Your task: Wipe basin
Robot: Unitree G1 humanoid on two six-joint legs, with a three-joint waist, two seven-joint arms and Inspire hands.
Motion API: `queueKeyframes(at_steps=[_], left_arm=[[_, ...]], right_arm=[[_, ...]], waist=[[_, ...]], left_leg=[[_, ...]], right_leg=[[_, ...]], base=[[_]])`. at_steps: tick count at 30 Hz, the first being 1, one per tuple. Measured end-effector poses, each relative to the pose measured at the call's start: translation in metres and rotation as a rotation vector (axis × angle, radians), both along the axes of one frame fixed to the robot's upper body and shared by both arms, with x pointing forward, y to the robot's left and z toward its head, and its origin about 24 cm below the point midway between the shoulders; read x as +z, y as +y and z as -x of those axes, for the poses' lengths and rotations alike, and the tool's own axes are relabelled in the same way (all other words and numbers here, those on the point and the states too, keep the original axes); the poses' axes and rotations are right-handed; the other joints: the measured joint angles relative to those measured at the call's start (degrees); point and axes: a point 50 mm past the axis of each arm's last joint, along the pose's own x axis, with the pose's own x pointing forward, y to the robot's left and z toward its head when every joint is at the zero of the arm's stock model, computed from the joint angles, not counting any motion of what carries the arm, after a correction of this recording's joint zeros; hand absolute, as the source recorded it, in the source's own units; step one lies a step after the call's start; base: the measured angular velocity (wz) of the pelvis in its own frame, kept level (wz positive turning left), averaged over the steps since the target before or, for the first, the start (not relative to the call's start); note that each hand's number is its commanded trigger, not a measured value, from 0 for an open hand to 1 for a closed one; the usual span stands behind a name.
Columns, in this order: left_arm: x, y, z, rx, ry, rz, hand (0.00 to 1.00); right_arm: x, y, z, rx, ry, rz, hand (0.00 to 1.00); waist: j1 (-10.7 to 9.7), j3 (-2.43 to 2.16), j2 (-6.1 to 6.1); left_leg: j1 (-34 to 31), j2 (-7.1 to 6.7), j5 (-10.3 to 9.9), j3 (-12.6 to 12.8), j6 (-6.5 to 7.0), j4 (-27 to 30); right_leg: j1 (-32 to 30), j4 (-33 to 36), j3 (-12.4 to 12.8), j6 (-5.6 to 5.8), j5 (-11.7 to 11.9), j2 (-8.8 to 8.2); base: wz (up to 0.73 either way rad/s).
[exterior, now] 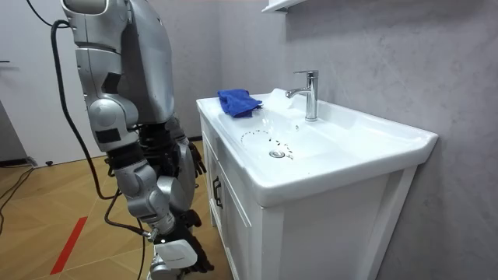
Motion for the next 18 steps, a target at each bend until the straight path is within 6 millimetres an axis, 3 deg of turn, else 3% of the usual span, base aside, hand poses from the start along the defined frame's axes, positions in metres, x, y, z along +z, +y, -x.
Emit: queueKeyframes(at_steps=[18], left_arm=[[0.0002, 0.0, -0.0017, 0.0, -0.005, -0.001, 0.0]], right_arm=[[0.0, 0.0006, -0.0008, 0.002, 0.001, -0.01, 0.0]], waist=[[-0.11, -0.02, -0.19]], left_leg=[[-0.01, 0.0, 0.0, 0.08, 0.0, 0.0]], right_leg=[[-0.03, -0.02, -0.04, 0.0, 0.0, -0.02]], base=[[0.0]])
